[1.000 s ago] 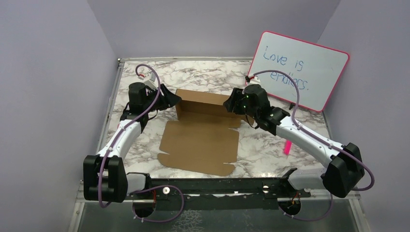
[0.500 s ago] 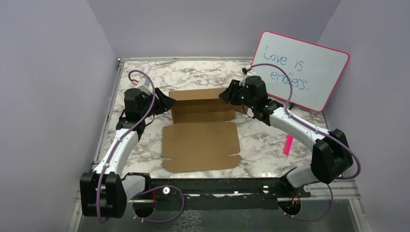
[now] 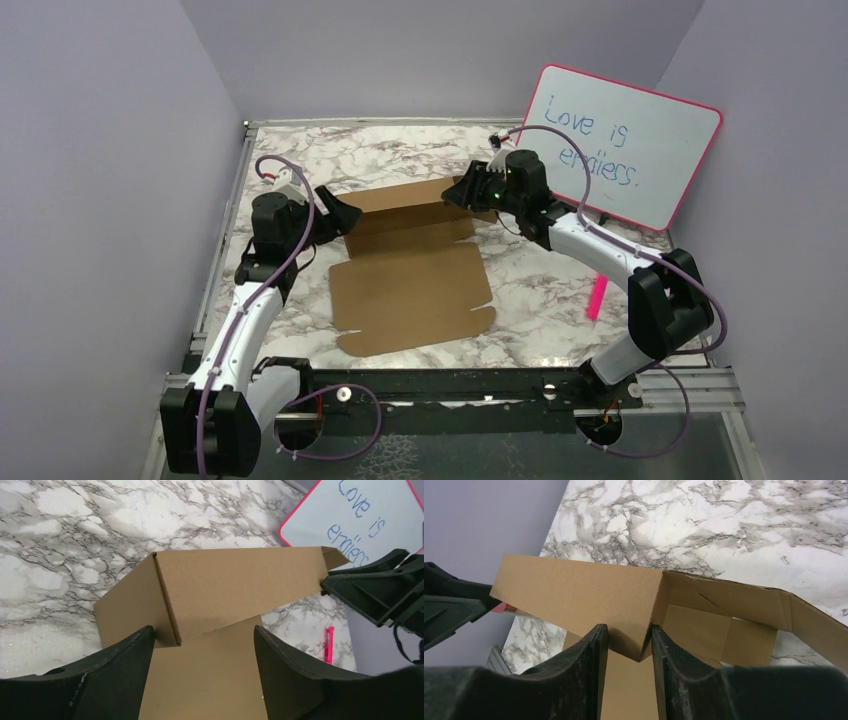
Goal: Fold the paper box
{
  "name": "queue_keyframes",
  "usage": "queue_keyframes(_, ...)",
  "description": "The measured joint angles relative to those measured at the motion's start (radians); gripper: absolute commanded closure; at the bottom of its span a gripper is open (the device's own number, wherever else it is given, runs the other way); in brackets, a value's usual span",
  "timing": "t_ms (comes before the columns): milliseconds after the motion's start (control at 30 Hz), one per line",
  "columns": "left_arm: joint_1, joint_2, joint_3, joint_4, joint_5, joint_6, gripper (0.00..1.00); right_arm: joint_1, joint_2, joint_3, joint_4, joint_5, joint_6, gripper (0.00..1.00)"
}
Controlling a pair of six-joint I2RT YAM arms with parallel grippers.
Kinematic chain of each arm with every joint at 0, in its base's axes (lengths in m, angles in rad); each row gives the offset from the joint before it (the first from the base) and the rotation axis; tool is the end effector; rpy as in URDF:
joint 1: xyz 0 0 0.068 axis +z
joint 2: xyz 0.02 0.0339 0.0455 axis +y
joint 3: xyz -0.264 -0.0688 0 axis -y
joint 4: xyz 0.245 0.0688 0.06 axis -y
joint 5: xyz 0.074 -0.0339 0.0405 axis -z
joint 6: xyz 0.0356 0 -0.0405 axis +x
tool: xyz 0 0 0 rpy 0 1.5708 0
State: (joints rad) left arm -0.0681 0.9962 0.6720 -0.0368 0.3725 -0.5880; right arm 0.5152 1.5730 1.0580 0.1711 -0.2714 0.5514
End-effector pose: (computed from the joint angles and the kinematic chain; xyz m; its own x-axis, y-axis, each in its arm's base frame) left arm 0.2267 -0.0284 0.2761 -0.5168 -0.4826 -0.7071 0.1399 0.7672 -0.6259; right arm 0.3132 0.1883 0.2725 -0.6136 0.2325 -0.7546 -0.4377 0.6952 0.5702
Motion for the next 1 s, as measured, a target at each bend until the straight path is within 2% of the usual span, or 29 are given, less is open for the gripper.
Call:
queue_keyframes(167, -0.005, -0.04, 0.013, -0.014, -0.031, -0.022, 0.23, 0.001, 0.0, 0.0, 0.003, -0.018, -0.012, 0.6)
queue_keyframes(400, -0.005, -0.046, 0.02, 0.006, -0.104, -0.061, 0.48, 0.001, 0.0, 0.0, 0.008, -0.035, -0.021, 0.6)
queue_keyframes(533, -0.003, -0.029, 0.02, 0.034, -0.123, -0.08, 0.57, 0.001, 0.0, 0.0, 0.015, -0.044, -0.021, 0.6)
queue_keyframes(633, -0.003, -0.016, 0.018, 0.039, -0.132, -0.087, 0.58, 0.001, 0.0, 0.0, 0.016, -0.054, -0.021, 0.6)
queue_keyframes(800, -0.003, -0.018, 0.016, 0.035, -0.154, -0.083, 0.52, 0.001, 0.005, 0.0, 0.023, -0.061, -0.021, 0.61)
queue_keyframes(1000, -0.003, -0.068, 0.05, -0.058, -0.204, -0.035, 0.47, 0.001, 0.005, 0.0, 0.023, -0.062, -0.021, 0.61)
